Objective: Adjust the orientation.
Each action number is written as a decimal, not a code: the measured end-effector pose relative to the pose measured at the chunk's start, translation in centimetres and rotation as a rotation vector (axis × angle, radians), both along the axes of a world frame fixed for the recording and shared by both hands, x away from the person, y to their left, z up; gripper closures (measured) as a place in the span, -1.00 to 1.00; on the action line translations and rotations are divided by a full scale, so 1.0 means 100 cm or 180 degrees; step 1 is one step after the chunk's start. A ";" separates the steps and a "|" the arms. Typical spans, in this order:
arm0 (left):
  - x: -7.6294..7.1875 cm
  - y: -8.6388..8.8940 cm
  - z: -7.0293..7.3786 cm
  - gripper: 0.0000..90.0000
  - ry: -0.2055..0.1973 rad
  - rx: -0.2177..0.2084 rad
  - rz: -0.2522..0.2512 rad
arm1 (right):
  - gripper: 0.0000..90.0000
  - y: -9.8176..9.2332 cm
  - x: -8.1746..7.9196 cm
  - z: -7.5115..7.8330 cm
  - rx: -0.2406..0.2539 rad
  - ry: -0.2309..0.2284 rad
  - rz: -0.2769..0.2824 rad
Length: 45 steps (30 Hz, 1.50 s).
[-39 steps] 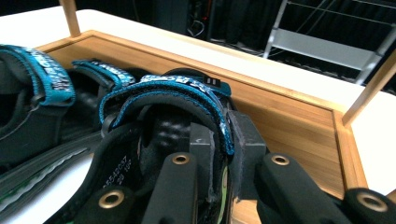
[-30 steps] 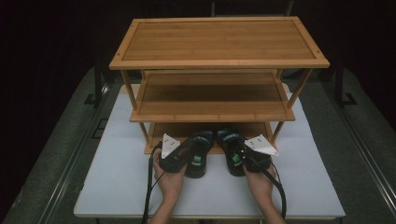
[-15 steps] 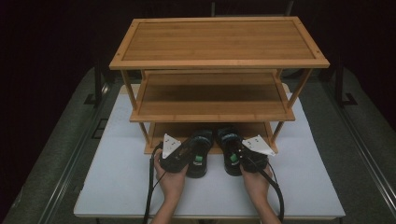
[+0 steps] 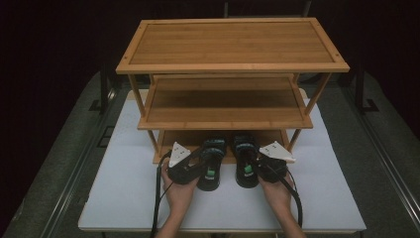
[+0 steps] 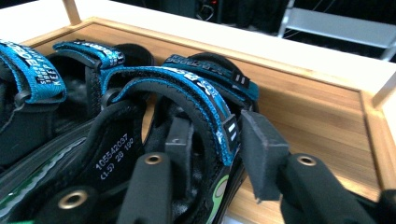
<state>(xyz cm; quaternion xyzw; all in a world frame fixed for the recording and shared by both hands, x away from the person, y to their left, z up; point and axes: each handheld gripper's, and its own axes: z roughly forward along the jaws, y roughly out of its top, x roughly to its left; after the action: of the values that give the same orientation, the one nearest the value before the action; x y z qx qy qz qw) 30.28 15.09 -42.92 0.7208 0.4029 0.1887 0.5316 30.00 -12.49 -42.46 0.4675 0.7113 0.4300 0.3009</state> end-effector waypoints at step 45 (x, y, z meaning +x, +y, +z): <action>-0.039 0.022 -0.012 -0.66 0.0331 0.0468 -0.0872 | -0.59 -0.028 -0.052 -0.017 -0.0154 0.0595 0.0886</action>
<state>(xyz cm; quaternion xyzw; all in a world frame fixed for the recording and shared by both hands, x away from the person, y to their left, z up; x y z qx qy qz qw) 26.37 17.32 -44.15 0.8147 0.3129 0.1059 0.4766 24.81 -15.25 -44.12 0.3951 0.8042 0.4049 0.1822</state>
